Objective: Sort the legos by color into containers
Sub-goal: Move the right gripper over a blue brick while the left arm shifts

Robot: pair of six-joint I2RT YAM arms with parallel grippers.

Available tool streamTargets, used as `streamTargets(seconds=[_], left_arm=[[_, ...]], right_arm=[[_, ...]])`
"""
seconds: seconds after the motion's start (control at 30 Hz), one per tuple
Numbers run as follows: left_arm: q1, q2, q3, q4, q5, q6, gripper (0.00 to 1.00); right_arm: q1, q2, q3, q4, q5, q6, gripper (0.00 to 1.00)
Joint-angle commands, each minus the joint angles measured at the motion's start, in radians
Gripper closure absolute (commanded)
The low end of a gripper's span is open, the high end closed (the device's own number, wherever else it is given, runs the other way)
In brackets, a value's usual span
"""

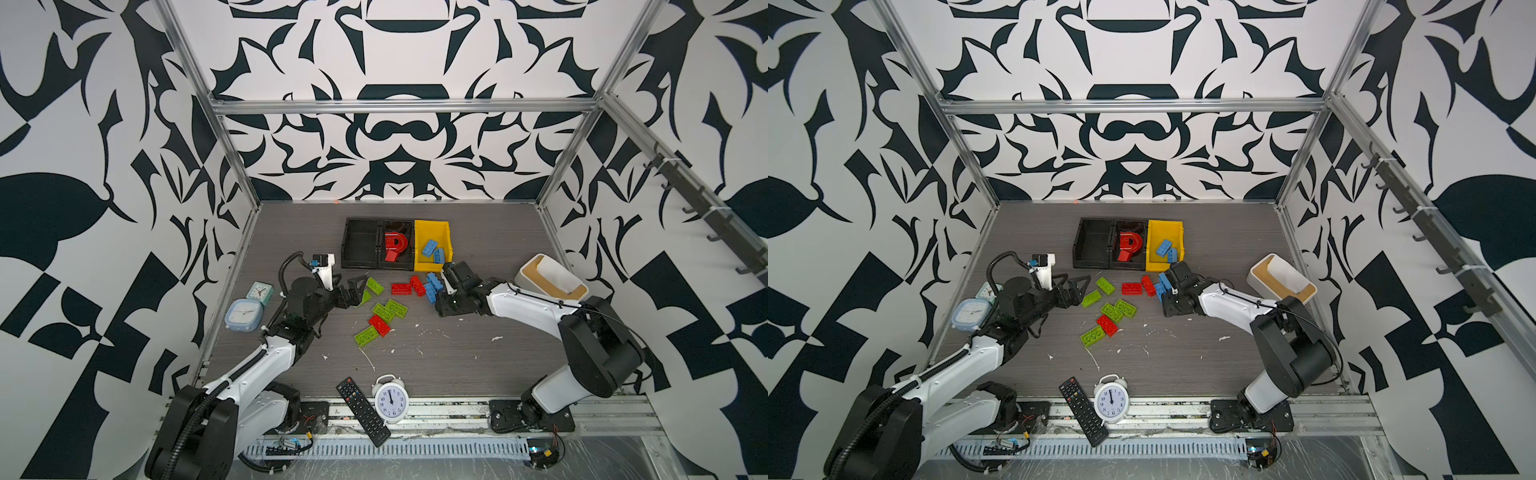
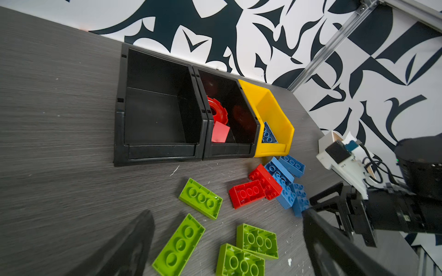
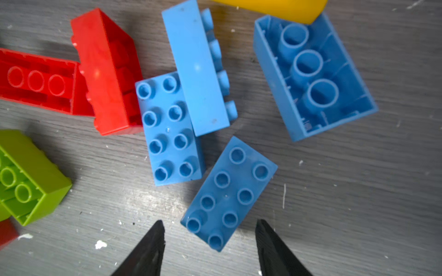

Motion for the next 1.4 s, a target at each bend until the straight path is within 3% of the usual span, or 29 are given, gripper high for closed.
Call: streamTargets(seconds=[0.0, 0.37, 1.1, 1.37], left_arm=[[-0.002, -0.029, -0.005, 0.029, 0.032, 0.029, 0.0], [-0.002, -0.075, -0.019, 0.008, 0.0, 0.05, 0.0], [-0.002, -0.074, -0.02, -0.001, -0.026, 0.047, 0.0], [-0.002, -0.071, -0.019, -0.001, -0.026, 0.046, 0.0]], right_arm=[[0.005, 0.017, 0.038, 0.017, 0.006, -0.01, 0.36], [0.004, 0.053, 0.044, 0.045, 0.02, -0.003, 0.38], [0.002, -0.04, -0.054, 0.012, 0.087, -0.003, 0.59], [0.003, -0.009, -0.048, 0.044, 0.065, -0.001, 0.53]])
